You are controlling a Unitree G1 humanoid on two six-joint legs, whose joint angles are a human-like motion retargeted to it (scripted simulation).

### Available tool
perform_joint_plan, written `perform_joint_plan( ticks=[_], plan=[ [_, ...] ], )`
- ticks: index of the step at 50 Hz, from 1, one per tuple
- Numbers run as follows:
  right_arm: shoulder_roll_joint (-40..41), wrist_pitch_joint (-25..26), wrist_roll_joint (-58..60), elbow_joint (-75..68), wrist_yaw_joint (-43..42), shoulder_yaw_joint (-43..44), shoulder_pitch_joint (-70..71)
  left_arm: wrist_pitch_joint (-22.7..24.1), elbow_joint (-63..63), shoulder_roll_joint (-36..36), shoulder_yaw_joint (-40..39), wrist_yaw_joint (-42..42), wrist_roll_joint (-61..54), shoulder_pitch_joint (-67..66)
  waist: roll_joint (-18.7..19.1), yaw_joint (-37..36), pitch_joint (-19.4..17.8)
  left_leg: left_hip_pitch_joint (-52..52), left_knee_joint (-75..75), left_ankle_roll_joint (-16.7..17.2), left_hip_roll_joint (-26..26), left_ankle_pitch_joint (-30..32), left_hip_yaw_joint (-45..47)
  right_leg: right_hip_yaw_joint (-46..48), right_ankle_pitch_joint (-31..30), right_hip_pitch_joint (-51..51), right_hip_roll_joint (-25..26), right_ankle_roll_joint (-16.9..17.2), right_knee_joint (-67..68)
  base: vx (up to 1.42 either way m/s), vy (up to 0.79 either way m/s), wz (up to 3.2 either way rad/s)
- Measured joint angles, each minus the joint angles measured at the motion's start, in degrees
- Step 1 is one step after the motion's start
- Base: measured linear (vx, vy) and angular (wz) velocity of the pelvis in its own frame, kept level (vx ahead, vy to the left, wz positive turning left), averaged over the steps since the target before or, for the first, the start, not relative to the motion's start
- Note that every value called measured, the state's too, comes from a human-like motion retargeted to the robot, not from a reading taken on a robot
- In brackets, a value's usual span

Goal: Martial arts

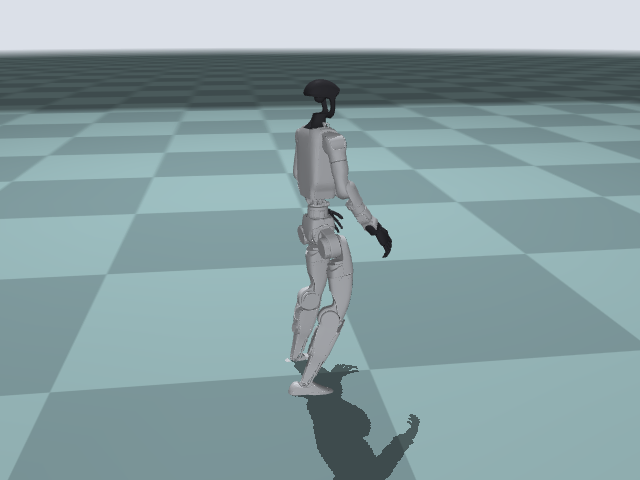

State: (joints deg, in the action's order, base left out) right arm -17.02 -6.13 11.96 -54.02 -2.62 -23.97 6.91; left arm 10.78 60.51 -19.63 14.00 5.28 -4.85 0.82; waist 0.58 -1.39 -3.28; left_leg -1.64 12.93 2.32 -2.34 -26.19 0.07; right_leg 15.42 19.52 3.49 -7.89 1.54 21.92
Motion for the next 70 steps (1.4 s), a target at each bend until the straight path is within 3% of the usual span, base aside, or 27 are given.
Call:
perform_joint_plan(
  ticks=[7,11,17,22,25,27,28,30,32,36,38,40,43,45,47,50,52,53,55,57,60,62,64,67,70],
  plan=[
    [0.7,1.42,-2.83,-4.06,0.3,2.99,-0.36,-1.95,5.21,1.01,-0.92,-2.27,0.85,-1.81,-4.99,0.08,-2.18,-7.83,-13.95,-1.59,6.8,7.97,-1.1,-4.51,6.39,-7.32,-8.52,1.99,18.94,-0.01,0.0,0.31],
    [1.27,1.69,-5.64,-6.76,0.87,4.92,-0.62,-2.33,6.46,1.25,-2.13,-3.66,-0.87,-2.19,-7.77,0.03,-2.66,-7.75,-14.42,-2.21,9.39,8.96,-1.69,-7.11,8.78,-10.17,-11.21,2.69,23.71,-0.01,-0.12,0.15],
    [-0.1,0.46,-9.9,-5.53,0.8,8.45,-0.78,-1.37,3.39,-0.81,-6.58,-3.55,-6.05,-1.75,-10.01,0.73,-1.95,-6.45,-14.43,-1.91,9.2,9.47,-1.28,-9.05,12.13,-13.35,-10.82,2.21,26.34,0.0,-0.22,-0.07],
    [-5.54,-1.71,-12.27,1.33,-1.02,13.46,-2.0,0.14,-1.51,-6.34,-15.05,0.09,-12.77,-1.72,-10.74,3.21,-1.59,-4.33,-10.81,-0.91,6.98,8.23,-0.56,-10.86,14.84,-15.63,-7.92,0.36,28.55,-0.02,-0.29,-0.23],
    [-10.98,-3.12,-13.26,8.46,-2.93,18.08,-4.39,1.23,-5.04,-10.99,-22.32,3.34,-17.76,-3.0,-11.41,5.34,-2.71,0.35,2.63,-0.5,5.94,3.28,-0.68,-12.7,16.03,-16.06,-6.11,-1.29,31.04,-0.05,-0.29,-0.41],
    [-15.08,-3.22,-13.74,16.7,-3.83,22.32,-7.85,1.48,-9.08,-14.3,-28.37,5.17,-21.93,-5.2,-9.56,7.28,-5.02,12.16,31.6,-0.51,-1.17,-4.1,2.42,-12.05,17.29,-15.86,-2.14,-3.3,33.95,-0.08,-0.24,-0.11],
    [-16.97,-3.46,-13.6,19.04,-4.41,24.21,-9.4,1.87,-10.6,-15.45,-30.19,5.71,-23.11,-6.2,-9.48,8.48,-5.99,16.05,41.97,-3.09,-6.64,-3.63,6.81,-11.33,17.94,-15.81,-2.05,-4.18,35.71,-0.1,-0.22,0.15],
    [-20.28,-3.47,-13.03,26.23,-4.65,28.23,-13.1,2.32,-15.16,-17.11,-34.29,5.86,-25.34,-9.16,-7.35,8.68,-8.2,27.9,62.79,-6.02,-14.93,-3.43,6.01,-11.1,18.66,-17.44,1.67,-6.51,38.64,-0.09,-0.22,-0.33],
    [-22.45,-2.44,-11.73,33.31,-3.63,31.39,-16.49,2.22,-20.13,-16.86,-35.57,4.7,-24.95,-12.09,-5.39,6.55,-8.57,43.97,80.17,-7.6,-18.54,-1.29,0.98,-11.14,18.41,-20.86,4.23,-8.33,40.21,-0.06,-0.23,-0.59],
    [-24.13,-1.67,-9.56,39.74,-0.99,31.43,-15.74,3.64,-23.98,-15.18,-31.77,3.26,-20.86,-14.5,-11.62,2.06,-13.01,75.78,103.94,-9.61,-10.89,-1.53,2.23,-11.93,21.15,-21.66,-4.88,-6.24,43.94,-0.02,-0.18,0.67],
    [-24.37,-1.46,-8.05,42.04,-0.73,29.68,-13.28,4.66,-23.99,-13.76,-29.56,4.29,-19.35,-14.88,-15.97,-1.13,-20.02,89.1,107.37,-9.7,-7.9,-4.87,7.94,-11.98,24.11,-16.94,-11.91,-3.17,45.03,0.02,-0.09,0.92],
    [-25.85,-1.68,-5.83,44.65,-0.45,24.16,-13.88,5.92,-22.43,-10.93,-27.7,6.34,-18.74,-19.93,-21.11,-6.06,-26.52,91.59,105.34,-9.63,-9.23,-12.61,15.98,-13.51,26.88,-5.76,-21.72,1.22,43.5,0.03,-0.06,-0.62],
    [-29.09,-3.27,-3.63,51.52,0.2,14.17,-16.67,8.55,-20.66,-3.61,-29.22,10.45,-20.91,-31.35,-29.44,-8.95,-26.52,91.59,100.9,-10.51,-16.16,-20.37,25.22,-14.62,27.59,3.48,-37.52,7.22,40.4,-0.06,-0.06,-1.14],
    [-31.29,-4.2,-2.9,55.69,0.93,12.0,-17.3,10.48,-21.86,2.55,-30.67,12.47,-23.21,-34.71,-30.37,-9.15,-26.52,91.59,102.83,-11.92,-19.61,-21.76,27.96,-14.85,27.66,4.23,-42.88,8.73,40.79,-0.12,0.0,-0.31],
    [-29.48,-4.84,-3.02,57.62,2.34,12.57,-16.48,12.41,-25.88,5.68,-33.92,13.28,-25.1,-33.51,-30.37,-8.79,-26.52,91.59,108.94,-13.56,-18.75,-20.44,28.69,-14.99,27.84,-0.2,-41.5,7.35,42.89,-0.1,0.04,0.81],
    [-22.99,-5.09,-3.04,54.01,5.17,15.95,-12.73,13.8,-35.92,5.65,-38.43,11.29,-26.5,-24.34,-27.64,-7.79,-26.52,91.59,117.38,-14.6,-12.35,-11.54,24.34,-12.9,27.14,-11.61,-30.93,2.79,47.19,-0.14,0.01,1.64],
    [-19.64,-5.21,-3.66,46.99,6.39,20.11,-9.34,13.8,-45.46,4.02,-38.23,9.0,-26.93,-12.91,-22.53,-6.93,-24.43,90.1,118.45,-12.53,-7.34,-1.65,16.04,-9.41,24.05,-22.25,-21.15,-0.95,47.32,-0.2,-0.05,1.62],
    [-18.69,-5.25,-4.19,43.42,6.91,20.22,-9.09,14.11,-50.82,3.45,-37.64,8.1,-27.19,-9.28,-20.41,-5.01,-18.46,88.52,117.01,-11.12,-5.42,3.23,12.35,-8.38,21.25,-29.5,-16.92,-2.31,45.96,-0.13,-0.02,1.06],
    [-17.63,-5.57,-5.62,38.03,7.58,17.61,-10.85,15.31,-63.4,2.71,-36.25,6.86,-28.45,-5.25,-16.09,-2.53,-7.89,75.2,110.48,-9.1,-5.12,8.5,8.12,-8.36,14.72,-38.48,-9.03,-3.42,41.63,-0.05,0.05,0.17],
    [-16.71,-6.13,-6.98,36.46,7.13,14.75,-13.84,17.38,-76.19,1.41,-33.32,5.6,-32.88,-1.25,-10.23,-0.9,-1.45,55.68,97.02,-7.65,-8.72,8.56,7.07,-7.6,10.41,-40.47,-1.46,-3.91,37.35,0.01,0.12,-0.17],
    [-15.26,-6.96,-9.09,36.98,5.46,12.48,-18.39,20.22,-91.23,-0.55,-26.9,1.13,-44.53,5.5,-1.05,4.25,3.4,28.0,68.84,-3.83,-12.26,3.91,9.27,-4.81,8.09,-39.06,4.55,-5.33,34.07,-0.05,0.12,1.04],
    [-13.44,-7.23,-10.11,37.59,4.26,12.64,-19.82,20.23,-96.9,-0.47,-21.84,-2.74,-50.85,9.59,2.1,9.3,4.33,14.86,49.44,-0.26,-9.44,1.19,10.24,-3.95,9.42,-38.51,2.97,-5.91,35.22,-0.14,0.09,2.24],
    [-10.61,-7.23,-11.44,38.1,3.42,13.19,-18.7,18.87,-99.36,1.24,-16.55,-6.85,-55.97,11.9,2.24,12.7,3.65,5.5,33.83,0.8,-4.59,-2.98,9.82,-4.26,12.57,-38.28,-0.95,-6.14,38.9,-0.23,0.12,2.31],
    [-5.32,-7.38,-12.02,40.42,3.28,13.5,-13.22,15.18,-96.63,5.16,-9.32,-12.27,-60.68,8.94,0.11,12.29,0.95,-0.59,21.83,-1.47,0.66,-12.4,7.4,-4.12,15.82,-38.02,-6.57,-5.7,43.48,-0.4,0.22,1.72],
    [-1.69,-7.64,-8.9,45.35,4.47,13.3,-4.23,9.72,-83.67,7.23,-4.16,-16.83,-61.23,0.4,-3.72,8.24,-2.79,-5.08,12.2,-5.33,5.27,-14.2,6.46,-4.66,15.51,-36.15,-12.03,-3.87,43.38,-0.43,0.3,1.33]
  ],
)
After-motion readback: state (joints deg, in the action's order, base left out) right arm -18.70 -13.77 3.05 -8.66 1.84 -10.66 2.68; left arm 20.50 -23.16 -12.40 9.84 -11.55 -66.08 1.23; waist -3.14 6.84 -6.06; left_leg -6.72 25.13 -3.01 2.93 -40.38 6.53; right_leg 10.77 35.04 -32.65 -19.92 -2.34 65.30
